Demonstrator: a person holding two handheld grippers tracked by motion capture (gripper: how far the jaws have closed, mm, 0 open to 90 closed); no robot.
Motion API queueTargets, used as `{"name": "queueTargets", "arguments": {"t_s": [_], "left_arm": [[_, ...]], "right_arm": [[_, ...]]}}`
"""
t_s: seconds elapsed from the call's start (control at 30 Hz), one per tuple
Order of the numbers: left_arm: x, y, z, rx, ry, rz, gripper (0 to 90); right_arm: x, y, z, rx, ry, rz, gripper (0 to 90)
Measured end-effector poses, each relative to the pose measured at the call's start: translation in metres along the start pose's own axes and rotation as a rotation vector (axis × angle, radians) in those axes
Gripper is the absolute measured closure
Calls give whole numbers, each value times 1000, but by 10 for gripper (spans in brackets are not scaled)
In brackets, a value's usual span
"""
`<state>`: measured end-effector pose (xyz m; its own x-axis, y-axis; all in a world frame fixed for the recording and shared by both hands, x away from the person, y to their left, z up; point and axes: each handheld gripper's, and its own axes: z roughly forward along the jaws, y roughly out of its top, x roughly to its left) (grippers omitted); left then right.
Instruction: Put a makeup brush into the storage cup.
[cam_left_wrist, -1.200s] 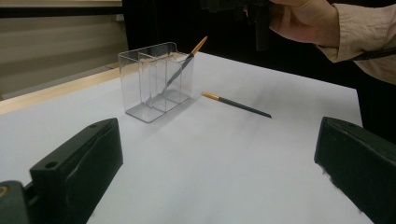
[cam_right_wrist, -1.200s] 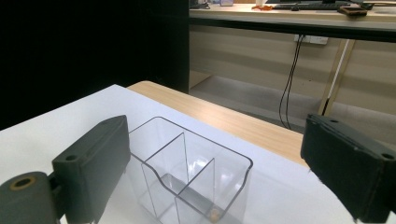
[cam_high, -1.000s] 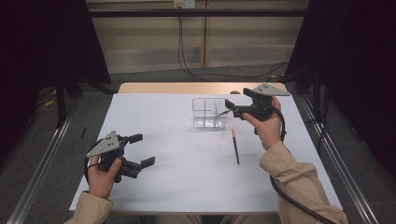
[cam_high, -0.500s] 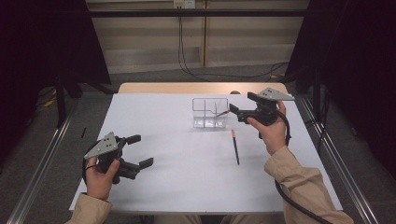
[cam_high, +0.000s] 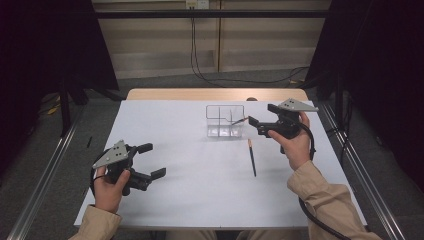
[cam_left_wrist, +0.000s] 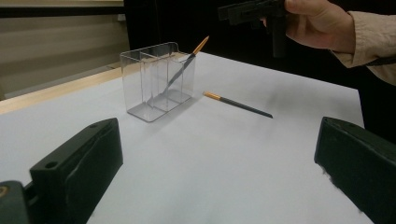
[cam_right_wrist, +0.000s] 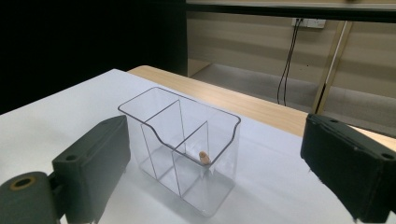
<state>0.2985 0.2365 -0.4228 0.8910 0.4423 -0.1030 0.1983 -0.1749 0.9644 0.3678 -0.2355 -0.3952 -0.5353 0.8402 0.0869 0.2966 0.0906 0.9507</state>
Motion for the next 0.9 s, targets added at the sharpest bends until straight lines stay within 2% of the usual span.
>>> {"name": "queueTargets", "arguments": {"t_s": [0.3, 0.37, 0.57, 0.9], "left_arm": [[0, 1, 1, 0, -2, 0, 9], [0, 0, 2, 1, -6, 0, 9], [0, -1, 1, 4, -5, 0, 9], [0, -1, 0, 7, 1, -2, 9]], "right_arm": [[0, -3, -1, 47, -2, 14, 96], [0, -4, -1, 92, 6, 37, 106], [-2, -8, 1, 153, -2, 68, 122], [1, -6, 5, 203, -15, 71, 138]]}}
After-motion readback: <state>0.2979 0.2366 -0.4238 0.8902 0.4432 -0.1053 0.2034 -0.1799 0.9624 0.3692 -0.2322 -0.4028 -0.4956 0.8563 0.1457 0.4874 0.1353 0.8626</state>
